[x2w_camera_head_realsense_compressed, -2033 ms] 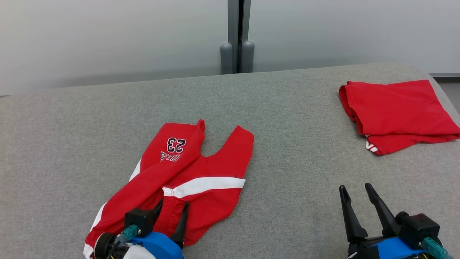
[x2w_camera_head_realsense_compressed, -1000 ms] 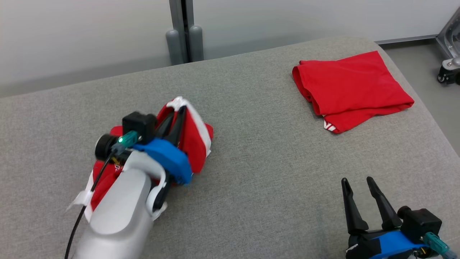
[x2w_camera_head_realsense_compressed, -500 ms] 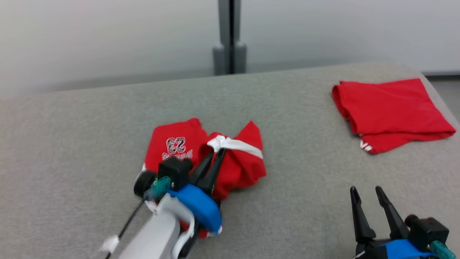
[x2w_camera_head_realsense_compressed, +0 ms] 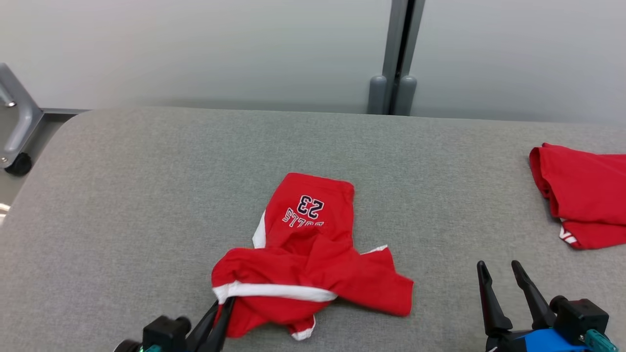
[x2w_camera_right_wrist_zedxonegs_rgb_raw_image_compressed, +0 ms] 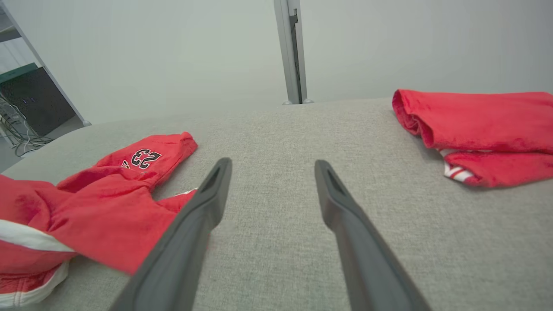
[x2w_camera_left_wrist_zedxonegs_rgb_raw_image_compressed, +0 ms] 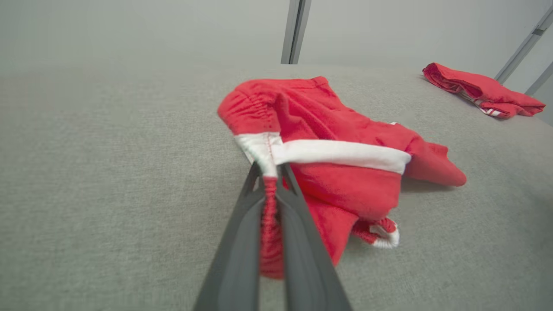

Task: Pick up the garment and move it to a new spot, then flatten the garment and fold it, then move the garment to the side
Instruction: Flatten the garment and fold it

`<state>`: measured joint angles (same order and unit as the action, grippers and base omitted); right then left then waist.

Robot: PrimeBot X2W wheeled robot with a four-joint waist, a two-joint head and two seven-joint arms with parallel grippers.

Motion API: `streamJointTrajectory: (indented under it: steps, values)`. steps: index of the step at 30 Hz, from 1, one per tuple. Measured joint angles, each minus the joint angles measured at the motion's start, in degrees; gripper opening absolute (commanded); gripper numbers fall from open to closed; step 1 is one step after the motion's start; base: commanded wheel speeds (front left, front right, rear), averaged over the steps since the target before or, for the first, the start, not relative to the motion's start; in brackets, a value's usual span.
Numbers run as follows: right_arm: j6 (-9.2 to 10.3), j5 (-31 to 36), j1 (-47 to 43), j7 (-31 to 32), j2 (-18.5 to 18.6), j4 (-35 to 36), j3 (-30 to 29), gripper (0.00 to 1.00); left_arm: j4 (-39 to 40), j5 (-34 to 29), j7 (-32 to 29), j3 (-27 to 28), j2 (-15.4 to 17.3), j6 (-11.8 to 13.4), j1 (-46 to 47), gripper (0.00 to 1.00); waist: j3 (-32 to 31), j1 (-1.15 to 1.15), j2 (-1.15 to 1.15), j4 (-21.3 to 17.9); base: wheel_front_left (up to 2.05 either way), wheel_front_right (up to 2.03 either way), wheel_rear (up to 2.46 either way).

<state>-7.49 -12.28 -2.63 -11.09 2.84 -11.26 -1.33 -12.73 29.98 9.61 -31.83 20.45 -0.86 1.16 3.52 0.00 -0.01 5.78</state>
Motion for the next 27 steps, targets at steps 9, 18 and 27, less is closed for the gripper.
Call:
streamJointTrajectory:
  steps: [9, 18, 27]
  values:
    - [0.0, 0.0, -0.6, 0.2, 0.0, -1.0, 0.3, 1.0, -2.2, 1.2, 3.0, 1.2, 0.3, 1.2, -4.9, 1.0, -0.9, 0.0, 0.0, 0.6, 0.0, 0.0, 0.0]
    - [0.0, 0.1, -1.5, 0.3, 0.0, -0.9, -0.7, 1.0, 7.2, -2.8, 5.4, 11.0, -2.9, 2.8, -5.7, 1.0, -2.3, 0.0, 0.0, 0.4, 0.0, 0.0, 0.0]
    - [0.0, 0.1, -2.3, 0.3, 0.0, -0.9, -0.3, 1.0, 11.9, -9.2, 5.4, 22.1, -9.5, 1.8, -8.6, 1.0, -3.2, 0.0, 0.01, -1.1, 0.0, 0.0, 0.0]
